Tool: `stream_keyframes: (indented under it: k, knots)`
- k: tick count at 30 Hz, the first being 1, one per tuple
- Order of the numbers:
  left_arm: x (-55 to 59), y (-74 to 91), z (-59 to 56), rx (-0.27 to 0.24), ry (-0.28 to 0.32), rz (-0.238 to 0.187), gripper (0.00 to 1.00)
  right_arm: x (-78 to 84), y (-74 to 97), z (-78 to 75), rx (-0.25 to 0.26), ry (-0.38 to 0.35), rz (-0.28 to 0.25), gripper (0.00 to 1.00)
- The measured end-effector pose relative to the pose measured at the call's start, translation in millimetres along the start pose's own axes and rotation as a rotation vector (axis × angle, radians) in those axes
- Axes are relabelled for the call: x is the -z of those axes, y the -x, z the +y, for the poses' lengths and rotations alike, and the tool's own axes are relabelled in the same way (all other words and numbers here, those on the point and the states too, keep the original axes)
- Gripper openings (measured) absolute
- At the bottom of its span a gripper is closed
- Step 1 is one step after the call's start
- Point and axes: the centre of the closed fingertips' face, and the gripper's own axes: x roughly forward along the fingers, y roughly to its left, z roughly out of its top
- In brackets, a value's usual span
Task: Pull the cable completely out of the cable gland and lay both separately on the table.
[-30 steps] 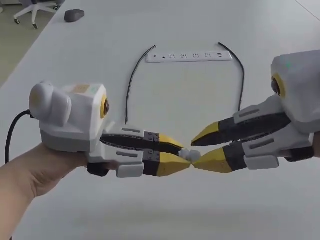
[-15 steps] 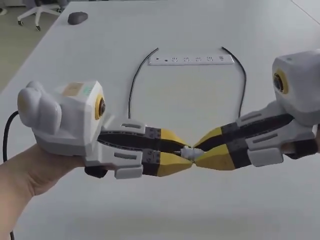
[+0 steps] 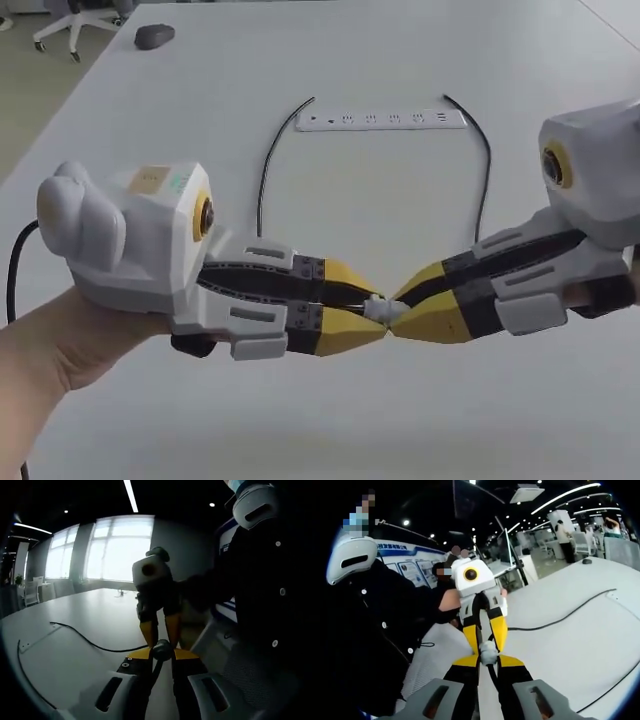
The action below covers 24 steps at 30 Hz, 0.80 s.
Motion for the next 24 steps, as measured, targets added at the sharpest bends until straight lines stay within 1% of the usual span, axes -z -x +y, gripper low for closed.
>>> stream_keyframes:
  k: [2,3,5,6,8,10,11,12,14,15,16,21,23,24]
  knots:
    - [1.1,-0.1,0.4,-0.001,0.005,0.003,0.15,0.4,-0.4,-0.3,0.014,0.043,0.005,0.08]
    - [1.3,0.0,0.8,-0.002,0.008,0.003,0.15,0.5,-0.4,-0.2,0.017,0.051,0.006,0.08]
    - [1.7,0.2,2.4,-0.004,0.028,0.003,0.15,0.1,-0.1,-3.0,0.033,0.095,0.006,0.08]
    - [1.9,0.1,2.6,-0.003,0.031,0.003,0.15,0.5,-0.6,-1.5,0.033,0.094,0.008,0.08]
    - [2.4,-0.2,4.0,-0.007,0.057,0.001,0.15,0.4,-0.5,-2.4,0.051,0.141,0.01,0.08]
    - [3.1,-0.6,4.6,-0.007,0.064,0.001,0.15,1.0,-0.9,-3.4,0.064,0.167,0.017,0.08]
    - [4.3,-1.1,5.5,-0.01,0.092,0.002,0.15,1.3,-0.8,-4.2,0.073,0.191,0.02,0.08]
    - [4.7,-1.4,5.8,-0.01,0.096,0.001,0.15,2.2,-1.5,-3.1,0.08,0.202,0.026,0.08]
    - [6.2,-1.5,7.4,-0.015,0.15,-0.003,0.15,2.4,-2.0,-4.5,0.112,0.276,0.039,0.08]
    - [6.9,-1.5,8.1,-0.016,0.147,-0.001,0.15,3.3,-2.8,-3.3,0.115,0.273,0.042,0.08]
    - [7.7,-1.6,8.7,-0.022,0.16,0.001,0.15,3.6,-3.4,-4.0,0.128,0.293,0.046,0.08]
    - [9.6,-2.4,9.6,-0.028,0.188,0.005,0.15,4.5,-4.7,-3.8,0.141,0.325,0.058,0.08]
    - [9.8,-2.4,11.3,-0.036,0.207,0.004,0.15,4.2,-4.9,-4.2,0.15,0.34,0.059,0.08]
    - [9.9,-2.5,10.8,-0.033,0.206,0.006,0.15,4.2,-5.0,-4.2,0.149,0.341,0.06,0.08]
